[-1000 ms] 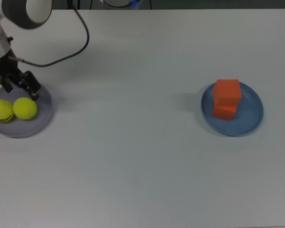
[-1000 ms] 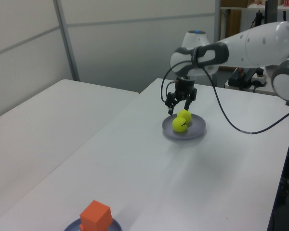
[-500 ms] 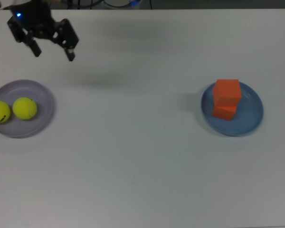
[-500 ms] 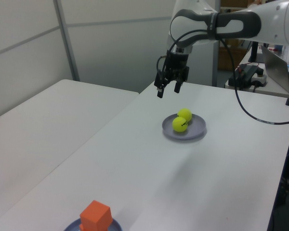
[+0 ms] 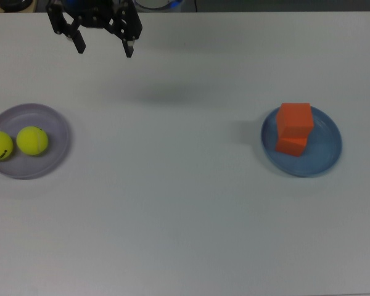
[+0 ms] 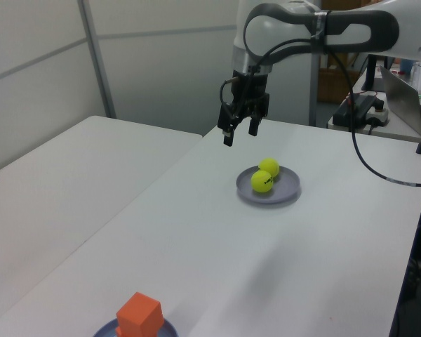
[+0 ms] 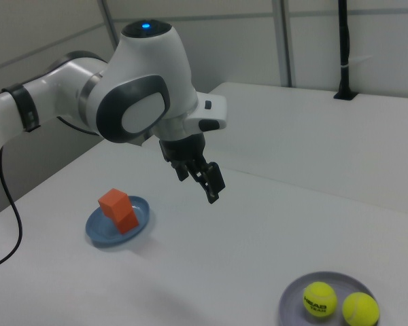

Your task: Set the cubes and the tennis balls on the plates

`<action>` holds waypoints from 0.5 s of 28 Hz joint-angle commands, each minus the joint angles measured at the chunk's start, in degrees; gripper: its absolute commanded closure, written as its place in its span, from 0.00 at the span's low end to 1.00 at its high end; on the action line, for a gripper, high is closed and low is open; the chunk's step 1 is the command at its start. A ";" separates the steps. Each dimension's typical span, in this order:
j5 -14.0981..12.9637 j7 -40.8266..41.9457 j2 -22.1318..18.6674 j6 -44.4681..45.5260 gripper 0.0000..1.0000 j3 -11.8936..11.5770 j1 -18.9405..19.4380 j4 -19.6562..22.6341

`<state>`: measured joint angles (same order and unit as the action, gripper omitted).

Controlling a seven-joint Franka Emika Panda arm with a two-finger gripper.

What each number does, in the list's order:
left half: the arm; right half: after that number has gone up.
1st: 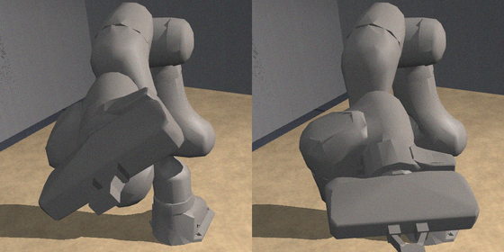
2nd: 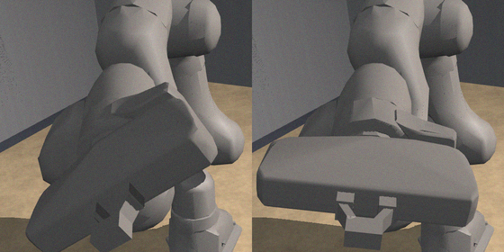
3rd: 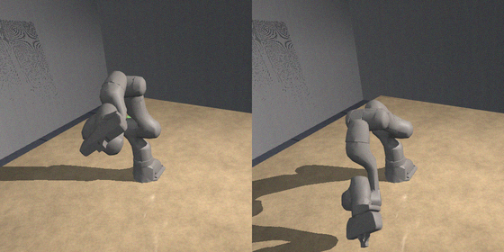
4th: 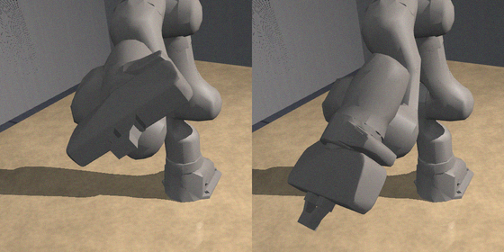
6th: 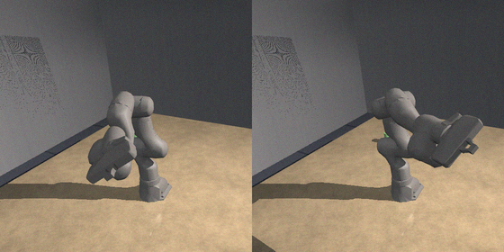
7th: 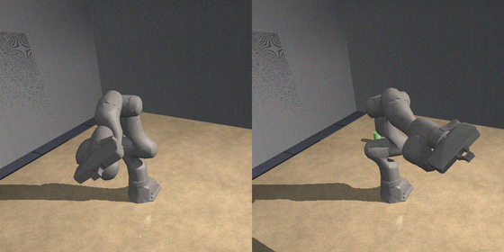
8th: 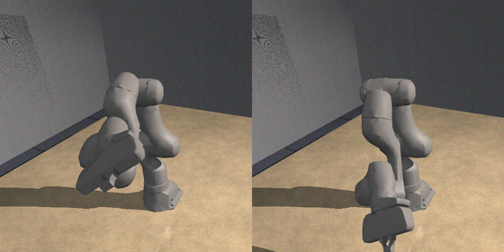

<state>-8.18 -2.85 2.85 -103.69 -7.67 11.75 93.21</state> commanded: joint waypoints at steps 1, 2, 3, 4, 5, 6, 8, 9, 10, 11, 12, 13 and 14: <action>1.06 -0.66 -2.50 1.12 0.00 -0.15 0.38 1.63; 1.06 -0.66 -2.76 1.47 0.00 -0.15 0.38 1.54; 1.15 -0.66 -2.77 1.65 0.00 -0.15 0.38 1.45; 1.15 -0.58 -2.85 1.74 0.00 -0.15 0.38 1.45; 1.15 -0.57 -2.94 1.74 0.00 -0.15 0.38 1.45; 1.24 -0.75 -3.20 2.00 0.00 -0.24 0.38 1.36; 1.33 -1.01 -3.38 2.00 0.00 -0.24 0.38 1.36; 1.33 -1.01 -3.38 2.18 0.00 -0.24 0.38 1.36; 1.33 -1.01 -3.38 2.61 0.00 -0.24 0.38 1.36; 1.33 -1.10 -3.38 3.31 0.00 -0.15 0.38 1.36; 1.41 -1.10 -3.47 3.58 0.00 -0.15 0.38 1.36; 1.33 -1.19 -3.56 3.85 0.00 -0.15 0.38 1.36; 1.41 -1.19 -3.90 4.11 0.00 -0.15 0.38 1.36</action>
<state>-8.10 -2.85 1.00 -101.75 -7.68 11.72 93.25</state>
